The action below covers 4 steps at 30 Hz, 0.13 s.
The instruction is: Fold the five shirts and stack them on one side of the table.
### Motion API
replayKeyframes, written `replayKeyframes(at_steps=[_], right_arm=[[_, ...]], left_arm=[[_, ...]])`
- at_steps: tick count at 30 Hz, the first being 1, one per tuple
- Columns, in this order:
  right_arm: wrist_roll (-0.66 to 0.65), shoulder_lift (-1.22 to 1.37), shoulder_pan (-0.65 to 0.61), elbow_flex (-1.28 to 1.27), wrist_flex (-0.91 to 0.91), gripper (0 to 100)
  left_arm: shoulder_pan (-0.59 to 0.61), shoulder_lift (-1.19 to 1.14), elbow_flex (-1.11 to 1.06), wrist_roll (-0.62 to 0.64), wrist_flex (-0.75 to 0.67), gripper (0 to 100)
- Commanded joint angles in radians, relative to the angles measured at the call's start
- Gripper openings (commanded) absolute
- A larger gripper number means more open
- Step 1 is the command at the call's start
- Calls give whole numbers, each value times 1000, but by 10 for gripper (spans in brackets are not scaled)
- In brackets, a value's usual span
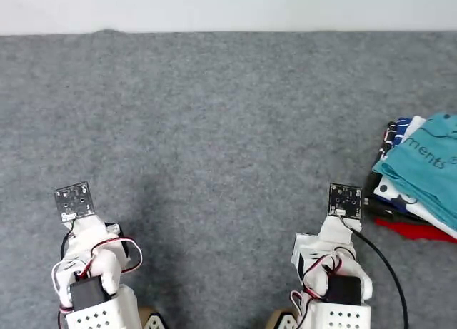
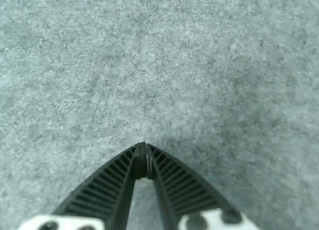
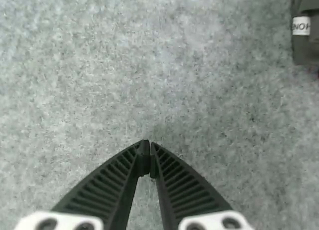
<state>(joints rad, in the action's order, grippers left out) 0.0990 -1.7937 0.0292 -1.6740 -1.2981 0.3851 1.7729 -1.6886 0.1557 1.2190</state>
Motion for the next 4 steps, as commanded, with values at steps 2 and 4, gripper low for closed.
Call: replayKeyframes(at_steps=[2, 4], right_arm=[[5, -16, -2, -11, -5, 11], [5, -16, -2, -11, -5, 11]], left_arm=[[5, 11, 8, -6, 5, 6], [5, 11, 8, -6, 5, 6]])
